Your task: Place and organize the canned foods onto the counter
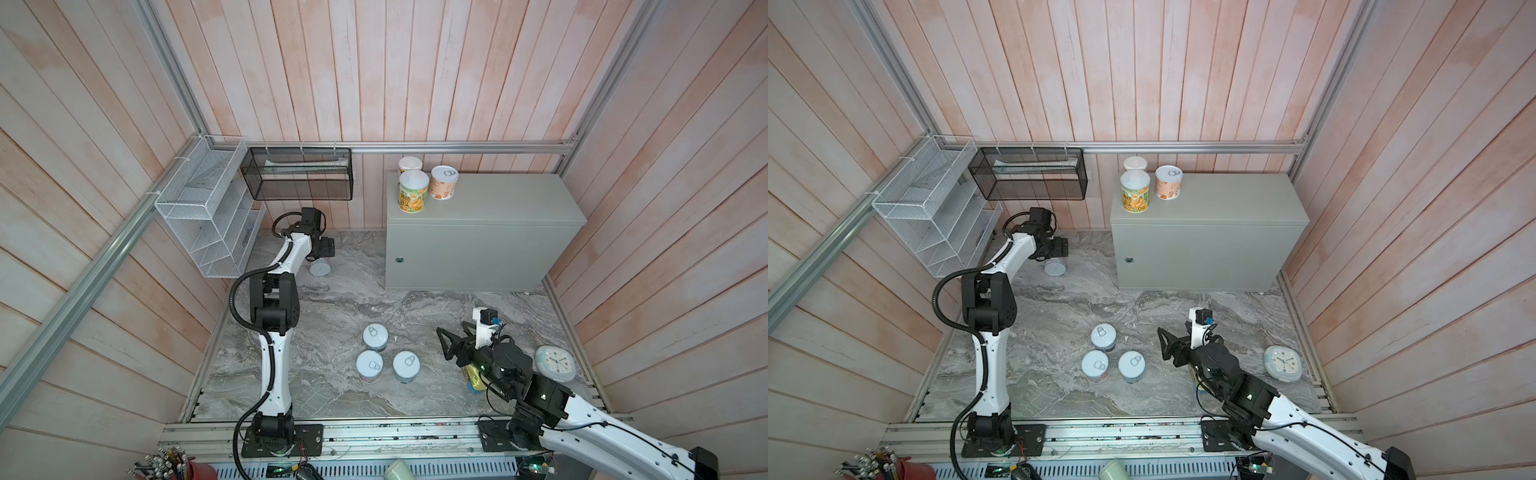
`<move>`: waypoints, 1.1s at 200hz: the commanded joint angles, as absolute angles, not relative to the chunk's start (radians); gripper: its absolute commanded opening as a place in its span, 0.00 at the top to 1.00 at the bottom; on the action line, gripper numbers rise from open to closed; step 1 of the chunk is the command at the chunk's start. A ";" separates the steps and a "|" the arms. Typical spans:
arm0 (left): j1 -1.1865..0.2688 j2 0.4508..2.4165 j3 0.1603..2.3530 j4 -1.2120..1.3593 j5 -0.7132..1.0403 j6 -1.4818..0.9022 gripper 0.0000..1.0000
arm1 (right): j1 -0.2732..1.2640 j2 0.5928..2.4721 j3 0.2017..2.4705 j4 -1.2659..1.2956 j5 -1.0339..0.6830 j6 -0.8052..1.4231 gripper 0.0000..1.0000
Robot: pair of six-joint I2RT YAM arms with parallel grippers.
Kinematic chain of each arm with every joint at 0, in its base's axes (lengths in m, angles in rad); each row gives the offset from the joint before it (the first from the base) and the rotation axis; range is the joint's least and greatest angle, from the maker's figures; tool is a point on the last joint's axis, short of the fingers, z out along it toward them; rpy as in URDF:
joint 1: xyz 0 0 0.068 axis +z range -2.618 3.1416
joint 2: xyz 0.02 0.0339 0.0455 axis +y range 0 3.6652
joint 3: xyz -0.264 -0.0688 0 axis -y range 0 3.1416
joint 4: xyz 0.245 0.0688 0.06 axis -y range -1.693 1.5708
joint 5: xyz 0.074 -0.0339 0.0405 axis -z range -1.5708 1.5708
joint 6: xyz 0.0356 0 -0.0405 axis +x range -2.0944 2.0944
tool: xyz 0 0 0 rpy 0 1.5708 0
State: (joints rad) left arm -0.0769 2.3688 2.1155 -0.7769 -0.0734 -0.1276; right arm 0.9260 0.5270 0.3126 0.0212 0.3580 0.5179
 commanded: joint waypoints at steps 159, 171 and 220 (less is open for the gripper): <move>-0.078 2.382 2.057 -0.751 0.021 -0.199 0.49 | 0.924 0.537 0.333 0.018 0.351 0.523 0.10; -0.079 2.331 2.007 -0.715 0.033 -0.212 0.50 | 0.924 0.555 0.337 0.040 0.322 0.516 0.10; -0.109 2.051 1.649 -0.415 0.105 -0.238 0.52 | 0.923 0.646 0.349 0.112 0.272 0.512 0.10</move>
